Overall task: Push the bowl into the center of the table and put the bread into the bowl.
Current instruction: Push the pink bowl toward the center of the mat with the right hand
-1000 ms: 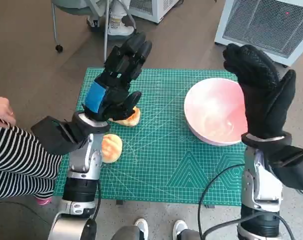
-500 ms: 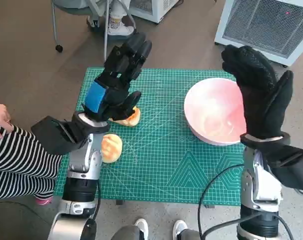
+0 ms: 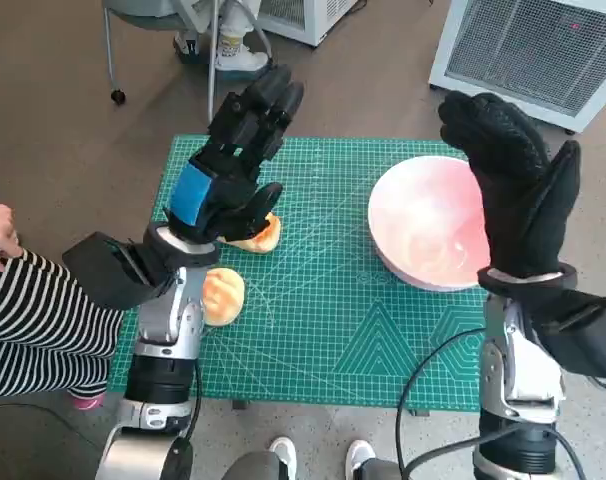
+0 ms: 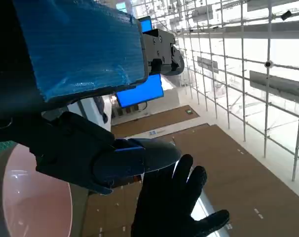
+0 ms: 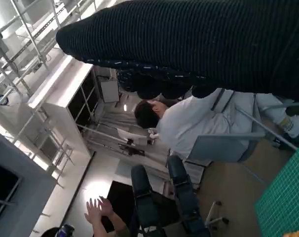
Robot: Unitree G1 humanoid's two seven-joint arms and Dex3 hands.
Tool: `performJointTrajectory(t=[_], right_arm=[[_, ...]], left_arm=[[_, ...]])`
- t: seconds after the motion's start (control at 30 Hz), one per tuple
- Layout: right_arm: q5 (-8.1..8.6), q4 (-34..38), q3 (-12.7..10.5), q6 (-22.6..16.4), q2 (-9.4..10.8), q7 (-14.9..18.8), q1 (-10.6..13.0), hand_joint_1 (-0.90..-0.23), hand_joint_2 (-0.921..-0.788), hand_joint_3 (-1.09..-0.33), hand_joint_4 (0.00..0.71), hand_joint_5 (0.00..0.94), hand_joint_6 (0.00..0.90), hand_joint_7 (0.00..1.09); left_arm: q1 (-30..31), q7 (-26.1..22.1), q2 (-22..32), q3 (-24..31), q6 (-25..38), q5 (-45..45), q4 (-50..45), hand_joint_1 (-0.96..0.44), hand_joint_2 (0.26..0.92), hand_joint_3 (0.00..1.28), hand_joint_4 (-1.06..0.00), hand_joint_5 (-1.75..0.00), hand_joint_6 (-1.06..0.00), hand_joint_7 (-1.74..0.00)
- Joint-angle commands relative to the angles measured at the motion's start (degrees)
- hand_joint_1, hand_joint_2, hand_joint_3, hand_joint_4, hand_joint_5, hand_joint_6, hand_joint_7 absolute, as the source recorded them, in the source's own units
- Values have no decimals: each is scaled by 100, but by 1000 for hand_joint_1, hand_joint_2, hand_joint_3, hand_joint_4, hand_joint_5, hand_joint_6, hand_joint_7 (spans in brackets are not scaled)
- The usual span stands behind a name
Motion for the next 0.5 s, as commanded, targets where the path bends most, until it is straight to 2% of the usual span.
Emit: performJointTrajectory(t=[0.03,0.33,0.5], right_arm=[[93,96,-2,48,-4,89,122,-698,-921,-721,176,0,134,334],[97,123,-42,34,-29,136,134,-692,-921,-723,176,1,132,338],[131,183,-145,26,-107,166,126,-694,-921,-721,177,1,134,341]], left_arm=[[-70,-40,45,19,-52,11,55,-696,921,560,-49,-31,1,-390],[-71,-42,44,47,-72,9,75,-696,921,561,-49,-30,1,-391],[-92,-54,35,73,-126,-1,176,-697,921,559,-50,-30,1,-390]])
